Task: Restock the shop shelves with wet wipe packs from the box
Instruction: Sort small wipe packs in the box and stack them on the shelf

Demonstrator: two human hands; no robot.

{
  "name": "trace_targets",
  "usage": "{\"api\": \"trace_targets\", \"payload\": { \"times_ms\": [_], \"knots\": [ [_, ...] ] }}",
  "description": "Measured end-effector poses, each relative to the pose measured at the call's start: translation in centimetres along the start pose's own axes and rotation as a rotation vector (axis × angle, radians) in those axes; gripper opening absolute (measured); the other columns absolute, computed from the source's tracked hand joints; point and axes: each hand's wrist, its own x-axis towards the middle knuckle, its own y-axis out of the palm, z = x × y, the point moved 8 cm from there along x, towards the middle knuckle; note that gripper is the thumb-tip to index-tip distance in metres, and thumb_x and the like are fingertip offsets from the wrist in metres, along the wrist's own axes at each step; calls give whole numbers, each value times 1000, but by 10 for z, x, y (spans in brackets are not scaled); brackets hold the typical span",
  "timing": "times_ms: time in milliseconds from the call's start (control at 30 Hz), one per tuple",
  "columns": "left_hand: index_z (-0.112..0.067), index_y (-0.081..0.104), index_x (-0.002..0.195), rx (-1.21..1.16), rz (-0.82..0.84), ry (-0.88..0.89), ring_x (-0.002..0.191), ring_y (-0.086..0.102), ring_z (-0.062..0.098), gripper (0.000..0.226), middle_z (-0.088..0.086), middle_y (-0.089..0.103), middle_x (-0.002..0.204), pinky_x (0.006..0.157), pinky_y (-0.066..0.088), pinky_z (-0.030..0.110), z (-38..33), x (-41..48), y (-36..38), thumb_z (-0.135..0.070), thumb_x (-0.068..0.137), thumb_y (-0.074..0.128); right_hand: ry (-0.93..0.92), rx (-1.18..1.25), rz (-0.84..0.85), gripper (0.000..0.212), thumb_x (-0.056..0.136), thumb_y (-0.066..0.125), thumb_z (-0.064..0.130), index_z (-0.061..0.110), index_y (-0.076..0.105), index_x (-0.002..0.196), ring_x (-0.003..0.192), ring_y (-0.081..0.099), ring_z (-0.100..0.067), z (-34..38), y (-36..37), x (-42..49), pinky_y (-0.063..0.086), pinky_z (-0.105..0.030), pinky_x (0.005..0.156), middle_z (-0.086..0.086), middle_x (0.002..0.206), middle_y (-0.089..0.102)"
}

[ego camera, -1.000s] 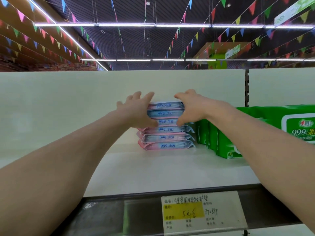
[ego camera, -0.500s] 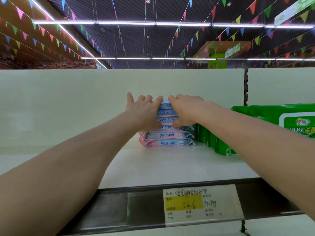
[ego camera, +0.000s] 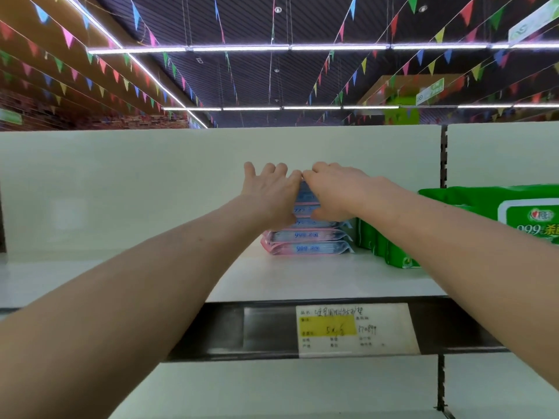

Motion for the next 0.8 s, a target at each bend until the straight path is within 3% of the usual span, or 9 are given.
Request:
{"api": "trace_targets", "payload": {
  "times_ms": [100,200,300,367,467,667,800],
  "knots": [
    [-22,39,133,-34,8,-45,116,43,25,56,5,46,125,100,29,49,12,-23,-10,-42,86,60,-24,73,-1,43,90,61,33,14,49,128,97,50,-23,21,-14,-16,41,-32,70,-6,113,48],
    [-22,44,130,-60,47,-84,113,46,26,50,5,48,123,98,30,48,29,-51,-21,-45,88,58,-69,94,55,17,93,55,28,14,55,102,81,51,-21,49,-21,-34,34,-26,53,-2,88,48],
    [-22,45,133,-39,56,-127,113,49,27,50,5,48,126,98,31,46,49,-82,-33,-43,90,57,-117,136,-4,19,92,54,30,19,46,79,81,52,-21,75,-34,-53,40,-28,59,1,81,50],
    [-22,46,133,-35,60,-161,112,51,26,48,4,49,127,98,32,46,61,-104,-40,-41,91,57,-128,192,-45,15,90,57,33,19,54,91,87,56,-21,89,-41,-60,45,-30,67,-1,94,58],
    [-22,46,133,-36,84,-226,111,51,24,47,3,50,125,101,31,47,83,-138,-53,-40,92,57,-159,231,-76,40,91,57,35,16,53,125,106,56,-23,116,-58,-68,49,-37,89,-4,119,59],
    [-25,43,136,28,185,-376,110,52,25,49,3,50,124,101,31,47,130,-209,-77,-38,91,58,-349,372,-142,47,91,58,35,18,47,133,110,55,-23,188,-101,-87,48,-38,93,-3,126,55],
    [-26,46,129,120,252,-502,106,53,24,43,2,50,119,96,34,44,150,-257,-94,-38,89,60,-523,434,-156,46,92,59,33,17,47,133,110,55,-23,236,-122,-110,49,-36,91,-3,126,56]
  ]
}}
